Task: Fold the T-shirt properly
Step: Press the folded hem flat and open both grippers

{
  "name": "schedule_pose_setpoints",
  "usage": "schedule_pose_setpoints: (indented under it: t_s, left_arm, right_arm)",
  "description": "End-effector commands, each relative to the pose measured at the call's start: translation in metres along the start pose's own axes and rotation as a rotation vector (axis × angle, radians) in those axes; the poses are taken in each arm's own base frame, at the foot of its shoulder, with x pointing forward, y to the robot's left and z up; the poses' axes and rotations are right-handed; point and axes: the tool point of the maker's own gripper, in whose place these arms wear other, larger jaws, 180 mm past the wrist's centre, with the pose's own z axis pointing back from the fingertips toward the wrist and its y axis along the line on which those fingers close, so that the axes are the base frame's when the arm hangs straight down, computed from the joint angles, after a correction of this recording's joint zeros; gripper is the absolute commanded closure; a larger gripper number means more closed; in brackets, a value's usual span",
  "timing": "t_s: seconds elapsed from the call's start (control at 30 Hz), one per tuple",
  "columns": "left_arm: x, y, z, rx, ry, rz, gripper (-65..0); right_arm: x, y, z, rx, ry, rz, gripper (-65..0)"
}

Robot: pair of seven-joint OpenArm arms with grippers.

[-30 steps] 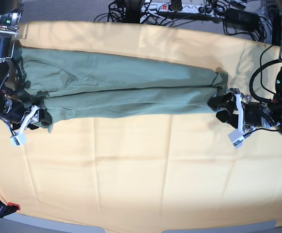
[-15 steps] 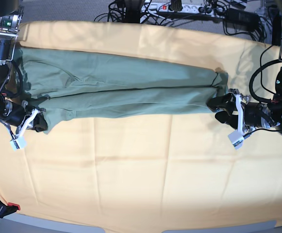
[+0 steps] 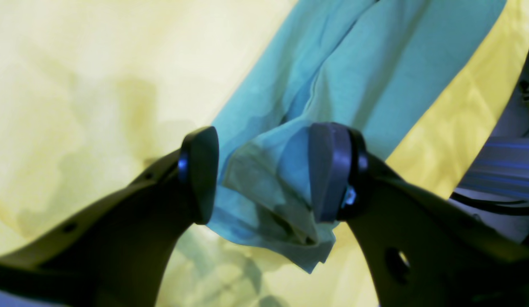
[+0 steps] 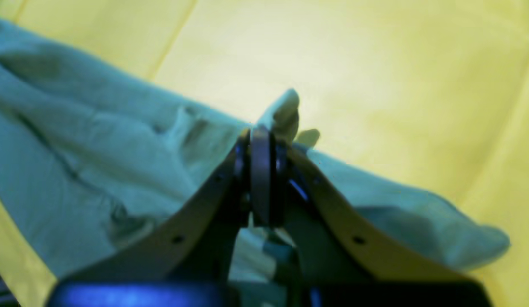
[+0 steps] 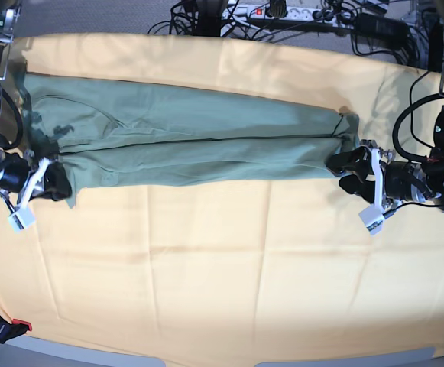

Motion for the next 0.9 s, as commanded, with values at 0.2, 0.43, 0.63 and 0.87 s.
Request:
schedule_pose_setpoints:
  t_s: [0.2,0.43,0.63,0.87]
  left_arm:
    - [0.015,0.005,0.012,0.022,-0.041,-0.024,-35.1]
    - [0.017,0.005,0.013,0.022,-0.049,-0.025,-35.1]
    - [0.014,0.01,0.014,0.049,-0.036,-0.031,-35.1]
    - [0.018,0.014,0.017,0.068,-0.042,-0.04,-35.1]
  right_arm:
    - [-0.009,0.007,0.026,-0.019,0.057,0.11,0.0]
    - [-0.038,0.007,0.03,-0.018,0.176,0.098,0.0]
    - [-0.051,-0.003,0.042,-0.046,0.277,0.117,0.0]
    - [-0.066,-0.022,0.052,-0.131,0.37,0.16,-32.2]
